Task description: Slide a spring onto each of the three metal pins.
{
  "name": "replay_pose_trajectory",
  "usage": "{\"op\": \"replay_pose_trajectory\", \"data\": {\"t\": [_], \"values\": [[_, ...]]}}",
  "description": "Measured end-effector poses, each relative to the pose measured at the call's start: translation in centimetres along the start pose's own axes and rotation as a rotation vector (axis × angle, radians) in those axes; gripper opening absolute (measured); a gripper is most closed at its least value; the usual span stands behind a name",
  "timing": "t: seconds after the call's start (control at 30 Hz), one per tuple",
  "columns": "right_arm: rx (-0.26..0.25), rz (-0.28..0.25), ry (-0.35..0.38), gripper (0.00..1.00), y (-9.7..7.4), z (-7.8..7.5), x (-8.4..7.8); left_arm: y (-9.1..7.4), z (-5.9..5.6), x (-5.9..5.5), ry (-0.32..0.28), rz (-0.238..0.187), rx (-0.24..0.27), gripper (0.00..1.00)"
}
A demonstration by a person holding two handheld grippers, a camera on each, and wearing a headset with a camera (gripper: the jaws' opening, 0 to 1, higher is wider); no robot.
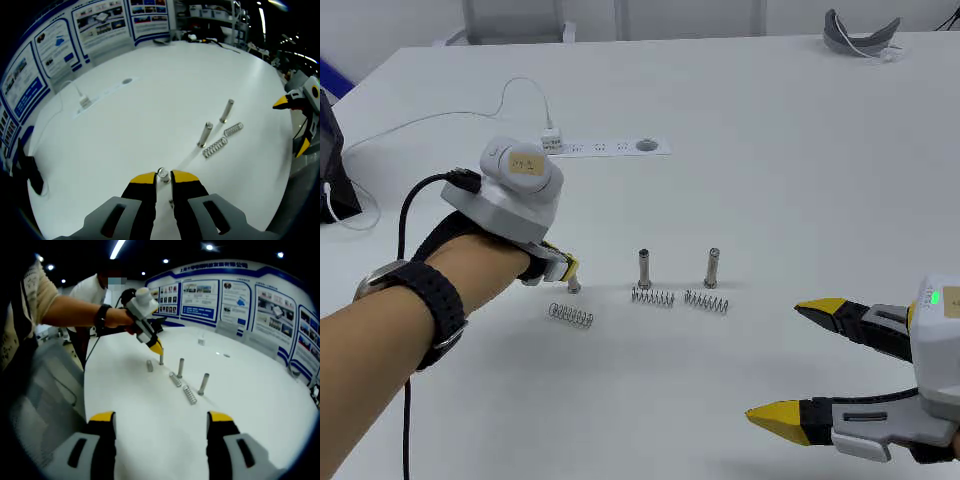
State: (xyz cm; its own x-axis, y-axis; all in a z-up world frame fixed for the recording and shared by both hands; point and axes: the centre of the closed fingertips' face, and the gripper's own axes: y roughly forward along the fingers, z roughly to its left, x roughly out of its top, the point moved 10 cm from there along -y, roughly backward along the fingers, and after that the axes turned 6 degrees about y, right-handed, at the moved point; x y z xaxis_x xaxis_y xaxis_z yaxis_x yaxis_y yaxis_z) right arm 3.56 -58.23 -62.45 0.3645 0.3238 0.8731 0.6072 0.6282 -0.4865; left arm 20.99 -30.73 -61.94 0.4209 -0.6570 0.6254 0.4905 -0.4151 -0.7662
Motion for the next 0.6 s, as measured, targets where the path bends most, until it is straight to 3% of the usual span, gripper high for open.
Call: {"op": "replay_pose_trajectory", "data": {"t": [0.3, 0.6], "values": [[0.003, 0.004, -0.002, 0.75, 0.1, 0.0, 0.1, -0.7, -0.1, -0.6, -0.028, -0.048, -0.011, 0.21], [-0.007, -0.003, -0.003, 0.76, -0.1, -0.5, 0.3, -2.4, -0.4, -1.0, -0.033, -0.14, -0.016, 0.29]]}}
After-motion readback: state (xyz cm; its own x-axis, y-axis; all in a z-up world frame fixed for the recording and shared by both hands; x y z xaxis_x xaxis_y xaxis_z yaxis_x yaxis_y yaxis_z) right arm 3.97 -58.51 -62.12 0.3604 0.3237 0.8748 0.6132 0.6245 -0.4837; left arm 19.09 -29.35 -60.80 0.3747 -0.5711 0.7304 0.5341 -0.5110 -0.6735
